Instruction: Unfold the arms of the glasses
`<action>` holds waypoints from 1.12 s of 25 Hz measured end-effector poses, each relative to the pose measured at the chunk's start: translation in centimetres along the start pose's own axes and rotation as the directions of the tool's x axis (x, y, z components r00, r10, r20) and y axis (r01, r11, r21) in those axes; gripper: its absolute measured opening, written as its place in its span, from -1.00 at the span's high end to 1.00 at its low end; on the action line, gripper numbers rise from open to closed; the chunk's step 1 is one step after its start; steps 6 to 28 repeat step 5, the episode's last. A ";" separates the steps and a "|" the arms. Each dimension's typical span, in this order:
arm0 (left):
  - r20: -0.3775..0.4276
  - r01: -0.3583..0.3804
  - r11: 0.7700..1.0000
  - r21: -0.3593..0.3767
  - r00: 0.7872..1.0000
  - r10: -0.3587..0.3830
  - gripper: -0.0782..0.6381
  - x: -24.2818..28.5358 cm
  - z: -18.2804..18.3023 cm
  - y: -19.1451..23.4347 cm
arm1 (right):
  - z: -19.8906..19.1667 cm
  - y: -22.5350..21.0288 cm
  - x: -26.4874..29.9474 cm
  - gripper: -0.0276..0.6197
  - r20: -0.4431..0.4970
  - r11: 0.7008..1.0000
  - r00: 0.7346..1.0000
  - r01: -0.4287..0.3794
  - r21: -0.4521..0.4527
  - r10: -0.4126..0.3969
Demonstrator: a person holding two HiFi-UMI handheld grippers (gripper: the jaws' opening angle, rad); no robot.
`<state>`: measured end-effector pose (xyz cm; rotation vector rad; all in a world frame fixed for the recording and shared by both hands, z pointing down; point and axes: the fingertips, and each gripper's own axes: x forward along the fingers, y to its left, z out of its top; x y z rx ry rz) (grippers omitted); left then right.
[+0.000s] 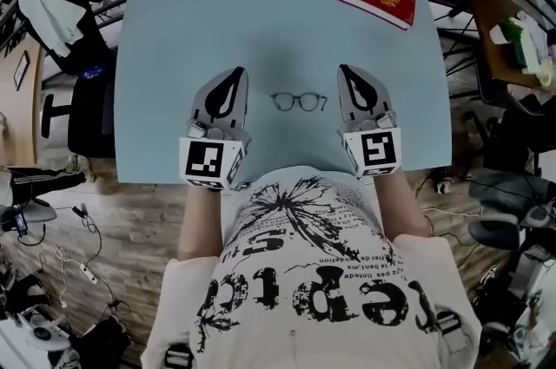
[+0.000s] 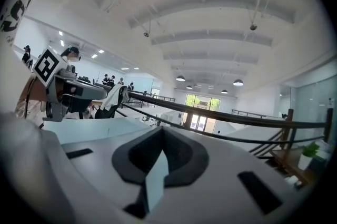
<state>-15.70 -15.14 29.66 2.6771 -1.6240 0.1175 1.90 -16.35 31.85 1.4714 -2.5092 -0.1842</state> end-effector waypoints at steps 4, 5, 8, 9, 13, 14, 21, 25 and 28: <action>-0.013 -0.009 1.000 0.021 1.000 0.010 0.73 0.0 0.1 0.2 | 0.1 -0.4 0.3 0.89 0.003 1.000 1.000 0.011 -0.002 -0.011; -0.016 -0.011 1.000 0.026 1.000 0.012 0.73 0.0 0.1 0.2 | 0.1 -0.6 0.3 0.89 0.004 1.000 1.000 0.013 -0.003 -0.013; -0.016 -0.011 1.000 0.026 1.000 0.012 0.73 0.0 0.1 0.2 | 0.1 -0.6 0.3 0.89 0.004 1.000 1.000 0.013 -0.003 -0.013; -0.016 -0.011 1.000 0.026 1.000 0.012 0.73 0.0 0.1 0.2 | 0.1 -0.6 0.3 0.89 0.004 1.000 1.000 0.013 -0.003 -0.013; -0.016 -0.011 1.000 0.026 1.000 0.012 0.73 0.0 0.1 0.2 | 0.1 -0.6 0.3 0.89 0.004 1.000 1.000 0.013 -0.003 -0.013; -0.016 -0.011 1.000 0.026 1.000 0.012 0.73 0.0 0.1 0.2 | 0.1 -0.6 0.3 0.89 0.004 1.000 1.000 0.013 -0.003 -0.013; -0.016 -0.011 1.000 0.026 1.000 0.012 0.73 0.0 0.1 0.2 | 0.1 -0.6 0.3 0.89 0.004 1.000 1.000 0.013 -0.003 -0.013; -0.016 -0.011 1.000 0.026 1.000 0.012 0.73 0.0 0.1 0.2 | 0.1 -0.6 0.3 0.89 0.004 1.000 1.000 0.013 -0.003 -0.013; -0.016 -0.011 1.000 0.026 1.000 0.012 0.73 0.0 0.1 0.2 | 0.1 -0.6 0.3 0.89 0.004 1.000 1.000 0.013 -0.003 -0.013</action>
